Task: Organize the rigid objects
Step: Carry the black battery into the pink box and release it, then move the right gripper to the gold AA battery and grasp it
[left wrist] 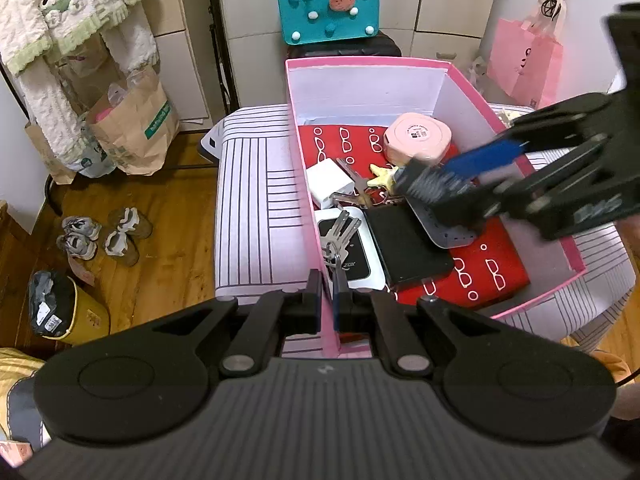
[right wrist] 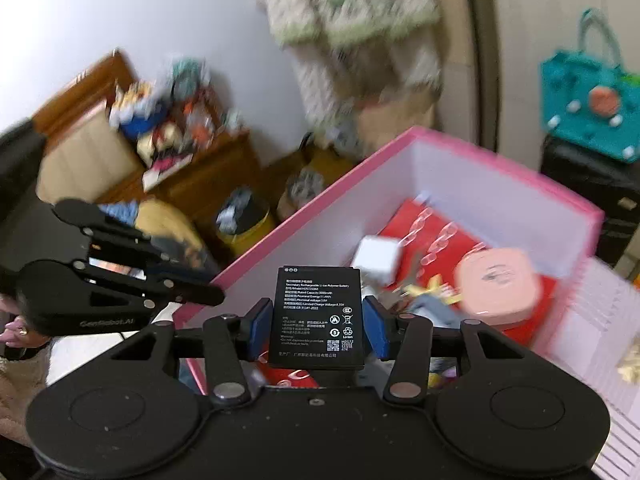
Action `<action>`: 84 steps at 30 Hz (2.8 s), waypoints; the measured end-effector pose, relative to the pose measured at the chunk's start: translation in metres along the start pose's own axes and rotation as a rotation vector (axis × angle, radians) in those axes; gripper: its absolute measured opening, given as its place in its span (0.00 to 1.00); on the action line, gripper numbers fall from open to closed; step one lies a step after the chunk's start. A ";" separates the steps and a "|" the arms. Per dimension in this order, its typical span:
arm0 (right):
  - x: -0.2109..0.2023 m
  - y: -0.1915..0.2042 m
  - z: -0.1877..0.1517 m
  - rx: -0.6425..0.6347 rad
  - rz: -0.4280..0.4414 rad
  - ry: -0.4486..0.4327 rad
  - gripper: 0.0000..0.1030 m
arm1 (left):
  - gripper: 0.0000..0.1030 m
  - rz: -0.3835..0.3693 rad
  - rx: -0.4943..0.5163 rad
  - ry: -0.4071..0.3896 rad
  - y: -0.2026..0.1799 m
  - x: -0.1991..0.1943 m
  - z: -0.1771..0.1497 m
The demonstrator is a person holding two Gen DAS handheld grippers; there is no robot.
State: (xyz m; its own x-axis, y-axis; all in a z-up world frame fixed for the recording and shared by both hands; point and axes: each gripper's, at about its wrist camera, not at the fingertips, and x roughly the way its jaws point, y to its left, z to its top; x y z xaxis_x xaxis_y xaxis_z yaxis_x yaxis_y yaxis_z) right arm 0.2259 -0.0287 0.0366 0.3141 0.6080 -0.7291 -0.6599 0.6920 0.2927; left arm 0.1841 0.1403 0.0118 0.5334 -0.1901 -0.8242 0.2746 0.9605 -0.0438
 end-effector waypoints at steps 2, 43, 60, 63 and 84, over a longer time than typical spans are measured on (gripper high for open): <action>0.018 0.006 0.003 -0.027 -0.010 0.050 0.52 | 0.05 0.000 0.005 -0.001 0.000 0.000 -0.001; -0.064 -0.140 -0.140 0.294 -0.276 -0.126 0.54 | 0.05 0.034 -0.005 -0.009 -0.008 0.000 -0.001; -0.020 -0.115 -0.126 -0.069 -0.259 -0.172 0.56 | 0.05 0.011 -0.021 -0.015 -0.003 -0.002 -0.002; -0.014 -0.111 -0.126 -0.200 -0.273 -0.133 0.57 | 0.05 0.013 -0.014 -0.012 -0.003 -0.002 -0.002; -0.012 -0.133 -0.118 -0.284 -0.122 -0.095 0.46 | 0.06 0.032 -0.022 0.004 -0.004 0.003 0.002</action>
State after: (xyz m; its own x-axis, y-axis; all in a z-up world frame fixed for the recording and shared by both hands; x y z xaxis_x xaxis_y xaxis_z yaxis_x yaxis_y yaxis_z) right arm 0.2297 -0.1734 -0.0665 0.4557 0.5702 -0.6836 -0.7735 0.6337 0.0130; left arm 0.1865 0.1356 0.0111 0.5381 -0.1582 -0.8279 0.2399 0.9703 -0.0295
